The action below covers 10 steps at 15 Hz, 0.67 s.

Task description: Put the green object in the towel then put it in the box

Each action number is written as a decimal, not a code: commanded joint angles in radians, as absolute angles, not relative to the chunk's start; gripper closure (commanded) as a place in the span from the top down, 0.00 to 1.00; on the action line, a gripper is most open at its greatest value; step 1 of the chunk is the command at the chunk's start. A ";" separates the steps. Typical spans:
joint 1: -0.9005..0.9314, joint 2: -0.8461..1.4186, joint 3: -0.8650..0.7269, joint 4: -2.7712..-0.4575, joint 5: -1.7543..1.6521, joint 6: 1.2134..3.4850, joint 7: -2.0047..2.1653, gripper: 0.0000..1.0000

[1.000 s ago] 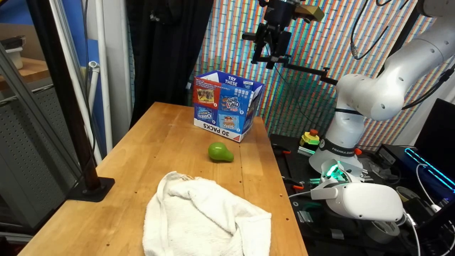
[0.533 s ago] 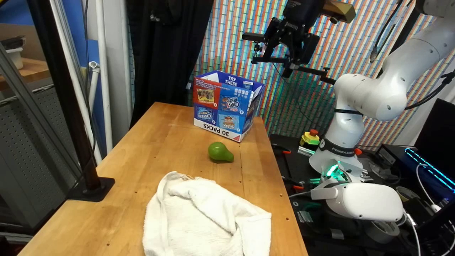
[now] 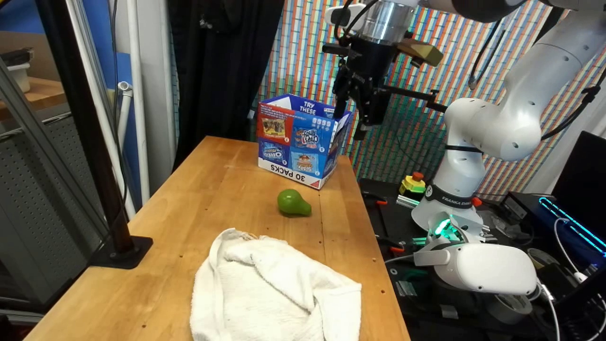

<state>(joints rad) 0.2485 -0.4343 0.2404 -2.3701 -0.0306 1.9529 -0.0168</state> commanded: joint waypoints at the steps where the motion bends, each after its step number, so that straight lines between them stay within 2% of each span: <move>1: 0.229 -0.340 0.221 -2.343 -0.022 2.029 -0.009 1.00; 10: 0.170 -0.143 0.181 -2.350 -0.062 2.234 -0.009 1.00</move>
